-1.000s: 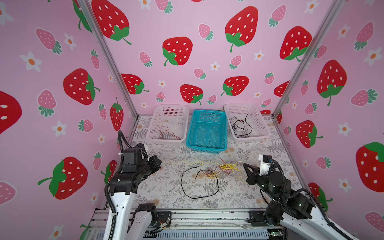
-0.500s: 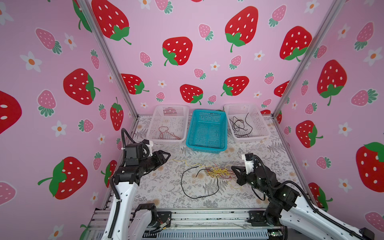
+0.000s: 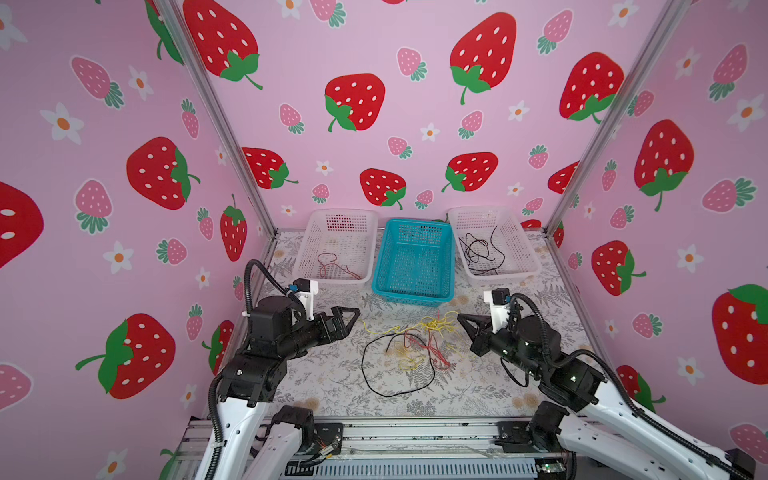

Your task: Untangle the cables

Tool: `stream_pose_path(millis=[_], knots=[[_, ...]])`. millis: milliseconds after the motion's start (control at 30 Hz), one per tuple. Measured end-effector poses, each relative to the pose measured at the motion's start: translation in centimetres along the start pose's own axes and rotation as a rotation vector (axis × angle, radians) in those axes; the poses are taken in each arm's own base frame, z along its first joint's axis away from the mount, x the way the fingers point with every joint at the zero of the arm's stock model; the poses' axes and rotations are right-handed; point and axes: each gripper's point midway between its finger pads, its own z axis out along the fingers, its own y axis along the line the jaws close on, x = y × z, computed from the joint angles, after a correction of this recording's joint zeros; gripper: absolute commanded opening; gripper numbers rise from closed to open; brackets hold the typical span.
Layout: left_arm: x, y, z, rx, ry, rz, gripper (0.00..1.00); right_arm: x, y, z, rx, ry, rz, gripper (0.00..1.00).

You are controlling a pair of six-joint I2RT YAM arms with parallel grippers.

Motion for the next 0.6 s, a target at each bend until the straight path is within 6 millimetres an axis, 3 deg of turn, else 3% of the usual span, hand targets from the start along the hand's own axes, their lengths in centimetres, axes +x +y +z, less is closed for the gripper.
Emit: stream_pose_path(millis=[300,400,600], knots=[[0.0,0.5,-0.8,-0.041,-0.077,0.047,0.99,-2.8,-3.0,-1.2,0.186,-0.097,0.034,0.00],[0.8,0.5,-0.5,0.002,-0.082,0.024,0.99,-2.7,-2.2,-0.8,0.141,-0.083,0.027,0.00],[2.2,0.0,2.0,0.080,-0.010,-0.041,0.99,-1.3,0.6,0.9,-0.017,-0.008,-0.004,0.00]])
